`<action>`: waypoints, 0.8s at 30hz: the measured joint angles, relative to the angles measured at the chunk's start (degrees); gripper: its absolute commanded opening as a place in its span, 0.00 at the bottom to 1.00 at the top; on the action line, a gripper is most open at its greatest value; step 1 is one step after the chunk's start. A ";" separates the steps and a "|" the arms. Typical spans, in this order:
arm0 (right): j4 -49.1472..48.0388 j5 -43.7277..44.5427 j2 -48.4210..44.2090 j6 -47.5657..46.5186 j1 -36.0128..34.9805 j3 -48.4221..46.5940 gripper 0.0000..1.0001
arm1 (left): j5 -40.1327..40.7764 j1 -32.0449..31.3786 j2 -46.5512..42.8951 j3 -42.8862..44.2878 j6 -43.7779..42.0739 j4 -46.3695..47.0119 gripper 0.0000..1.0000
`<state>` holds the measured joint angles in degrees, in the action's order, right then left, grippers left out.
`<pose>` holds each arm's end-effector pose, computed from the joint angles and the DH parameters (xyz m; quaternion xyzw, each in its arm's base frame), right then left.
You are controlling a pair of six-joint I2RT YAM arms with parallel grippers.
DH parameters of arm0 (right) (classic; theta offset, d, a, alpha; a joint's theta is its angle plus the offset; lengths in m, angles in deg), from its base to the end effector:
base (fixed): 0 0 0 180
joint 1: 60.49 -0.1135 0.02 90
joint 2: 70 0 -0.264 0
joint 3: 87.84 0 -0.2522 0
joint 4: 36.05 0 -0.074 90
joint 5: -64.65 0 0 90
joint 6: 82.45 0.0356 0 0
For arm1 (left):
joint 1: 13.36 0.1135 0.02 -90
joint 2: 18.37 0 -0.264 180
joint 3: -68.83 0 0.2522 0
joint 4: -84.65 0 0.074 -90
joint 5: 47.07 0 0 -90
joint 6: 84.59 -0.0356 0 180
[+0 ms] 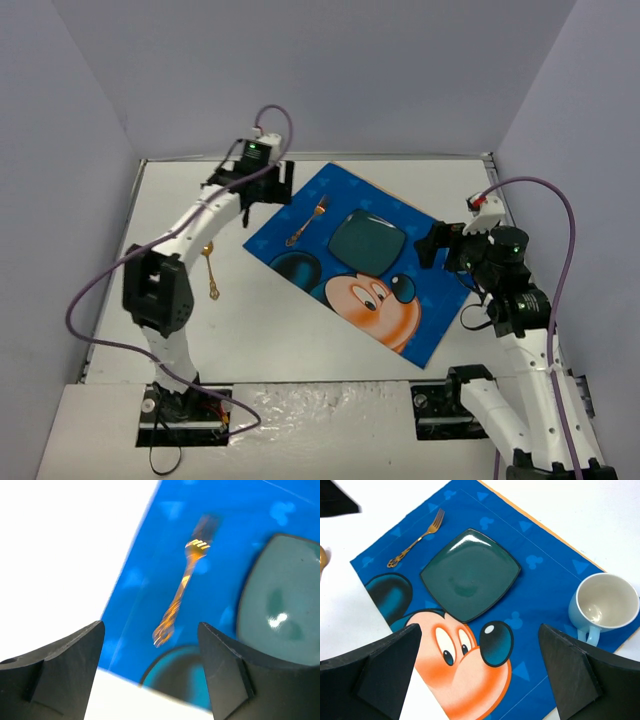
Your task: Set the dinner table for one person
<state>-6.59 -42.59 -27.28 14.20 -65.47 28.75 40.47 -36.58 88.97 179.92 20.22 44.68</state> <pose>0.1672 0.0252 0.3652 -0.0866 0.7519 0.1784 0.6288 0.4026 -0.1744 0.3173 0.0751 0.8886 -0.1654 0.4213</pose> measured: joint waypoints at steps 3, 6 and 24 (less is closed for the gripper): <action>0.02 -1.36 -0.04 0.20 0.00 -0.04 1.00 | -1.24 7.14 -9.37 -9.63 2.60 3.25 0.71; 0.01 -2.72 0.00 0.49 -0.05 -0.04 1.00 | -2.64 14.84 -14.00 -16.71 3.47 5.73 0.70; 0.00 -6.18 0.96 0.78 -0.33 -0.04 1.00 | -5.51 29.68 -15.81 -36.67 9.28 11.86 0.61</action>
<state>-6.59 -48.77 -26.31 14.99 -65.80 28.71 34.97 -6.90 73.16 143.26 29.50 56.54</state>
